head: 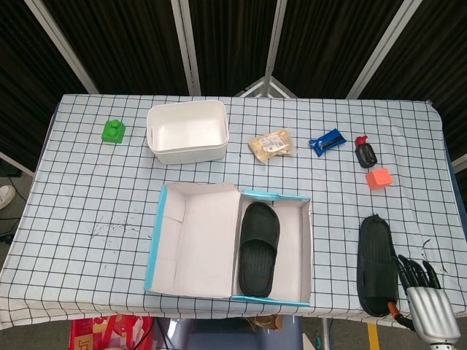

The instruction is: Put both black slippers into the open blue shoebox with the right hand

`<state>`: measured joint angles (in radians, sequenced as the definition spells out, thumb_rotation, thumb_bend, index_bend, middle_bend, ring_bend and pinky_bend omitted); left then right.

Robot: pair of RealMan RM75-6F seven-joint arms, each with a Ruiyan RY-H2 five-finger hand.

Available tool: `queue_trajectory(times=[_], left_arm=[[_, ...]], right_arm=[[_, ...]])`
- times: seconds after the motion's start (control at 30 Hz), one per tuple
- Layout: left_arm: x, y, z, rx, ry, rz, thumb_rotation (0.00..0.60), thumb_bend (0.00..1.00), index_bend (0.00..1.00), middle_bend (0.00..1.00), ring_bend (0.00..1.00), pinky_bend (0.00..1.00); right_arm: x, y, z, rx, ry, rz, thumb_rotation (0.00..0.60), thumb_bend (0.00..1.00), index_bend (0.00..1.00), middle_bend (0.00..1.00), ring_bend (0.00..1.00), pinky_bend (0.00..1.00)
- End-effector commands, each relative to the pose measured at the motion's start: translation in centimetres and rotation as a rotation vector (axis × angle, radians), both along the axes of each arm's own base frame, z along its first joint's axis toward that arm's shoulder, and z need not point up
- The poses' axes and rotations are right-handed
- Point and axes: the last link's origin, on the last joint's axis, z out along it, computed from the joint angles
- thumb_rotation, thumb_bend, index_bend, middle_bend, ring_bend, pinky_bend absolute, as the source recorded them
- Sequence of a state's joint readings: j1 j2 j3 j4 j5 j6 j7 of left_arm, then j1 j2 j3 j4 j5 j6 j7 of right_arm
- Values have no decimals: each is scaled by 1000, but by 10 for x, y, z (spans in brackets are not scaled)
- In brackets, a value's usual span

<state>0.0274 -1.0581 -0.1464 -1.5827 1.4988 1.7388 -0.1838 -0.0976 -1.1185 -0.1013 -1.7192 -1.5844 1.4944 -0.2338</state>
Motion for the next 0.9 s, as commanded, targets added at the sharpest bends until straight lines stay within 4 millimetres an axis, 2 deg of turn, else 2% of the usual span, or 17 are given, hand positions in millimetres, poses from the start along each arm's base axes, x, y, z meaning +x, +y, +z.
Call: queue_trajectory(times=[0.03,0.27,0.63,0.9], left_arm=[[0,0,0,-1,2,1,600,446,68,0,0,16],[1,-1,0,-3,3,-2,600,446,68,0,0,16],[1,-3,2,6,1,-4,600,446,68,0,0,16],[1,-3,2,10,3,0,600,446,68,0,0,16]], right_arm=[[2,5,-7,17,8,1,600,308,60,81,89,5],[-8,-6,-25,55,33,-47,600,308,49,75,83,0],[-22,-29,-36,43,50,-72,600,308,35,70,77,0],[-28,-29,-41,69,56,-89,600,308,34,69,70,0]])
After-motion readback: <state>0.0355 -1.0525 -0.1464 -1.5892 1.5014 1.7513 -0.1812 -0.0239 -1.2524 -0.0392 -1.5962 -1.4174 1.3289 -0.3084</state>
